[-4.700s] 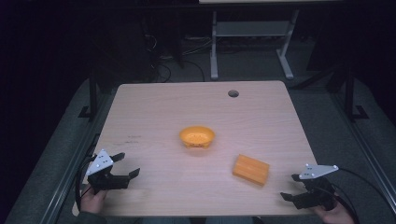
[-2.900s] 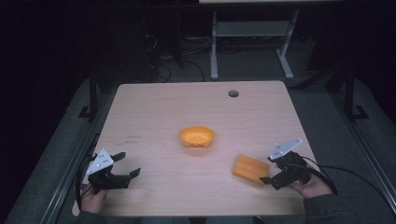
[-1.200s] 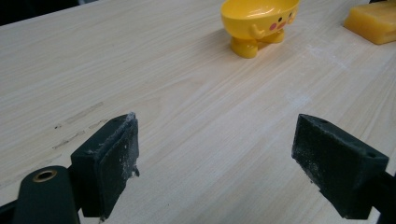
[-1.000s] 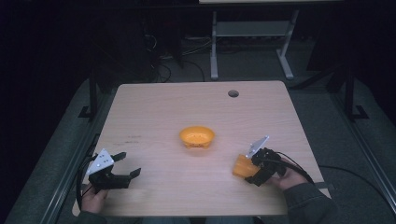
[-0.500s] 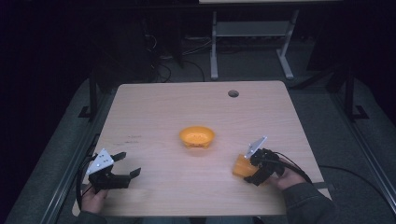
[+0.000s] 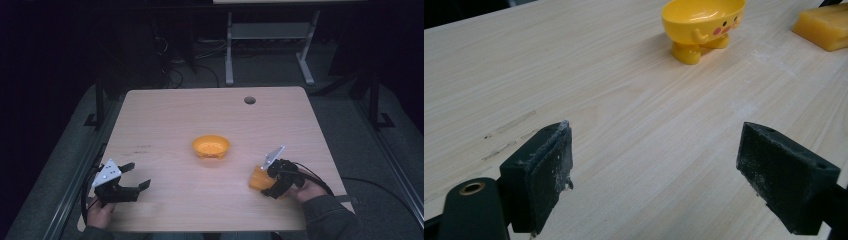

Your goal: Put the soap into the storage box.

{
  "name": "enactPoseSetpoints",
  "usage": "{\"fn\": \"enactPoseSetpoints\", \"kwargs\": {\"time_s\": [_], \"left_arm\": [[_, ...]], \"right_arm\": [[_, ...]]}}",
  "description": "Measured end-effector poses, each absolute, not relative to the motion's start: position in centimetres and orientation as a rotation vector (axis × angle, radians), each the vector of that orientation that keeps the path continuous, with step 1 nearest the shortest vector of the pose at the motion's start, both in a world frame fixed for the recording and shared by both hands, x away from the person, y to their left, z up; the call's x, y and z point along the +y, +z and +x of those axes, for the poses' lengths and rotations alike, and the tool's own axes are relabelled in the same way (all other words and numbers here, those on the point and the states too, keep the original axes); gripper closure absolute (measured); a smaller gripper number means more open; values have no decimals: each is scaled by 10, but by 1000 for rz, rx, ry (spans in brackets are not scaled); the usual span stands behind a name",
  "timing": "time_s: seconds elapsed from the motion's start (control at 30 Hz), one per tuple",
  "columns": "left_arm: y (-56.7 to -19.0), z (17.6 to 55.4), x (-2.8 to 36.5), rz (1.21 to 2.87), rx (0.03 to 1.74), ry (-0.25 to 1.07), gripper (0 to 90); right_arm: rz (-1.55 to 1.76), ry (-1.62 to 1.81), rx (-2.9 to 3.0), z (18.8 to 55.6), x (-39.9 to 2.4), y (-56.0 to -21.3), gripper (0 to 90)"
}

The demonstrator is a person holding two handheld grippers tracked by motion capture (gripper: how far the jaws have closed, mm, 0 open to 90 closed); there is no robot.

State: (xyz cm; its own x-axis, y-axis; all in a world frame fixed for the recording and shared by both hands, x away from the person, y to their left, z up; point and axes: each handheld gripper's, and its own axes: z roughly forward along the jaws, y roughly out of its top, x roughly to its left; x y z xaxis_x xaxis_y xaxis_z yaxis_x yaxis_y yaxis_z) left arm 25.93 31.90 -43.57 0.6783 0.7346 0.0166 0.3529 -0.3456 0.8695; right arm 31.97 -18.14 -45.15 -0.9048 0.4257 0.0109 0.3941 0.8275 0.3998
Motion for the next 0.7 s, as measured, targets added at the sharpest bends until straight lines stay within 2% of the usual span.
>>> {"fn": "enactPoseSetpoints", "kwargs": {"time_s": [0.7], "left_arm": [[-435, 259, 320, 1943, 846, 517, 143]], "right_arm": [[628, 719, 2897, 323, -182, -428, 206]]}}
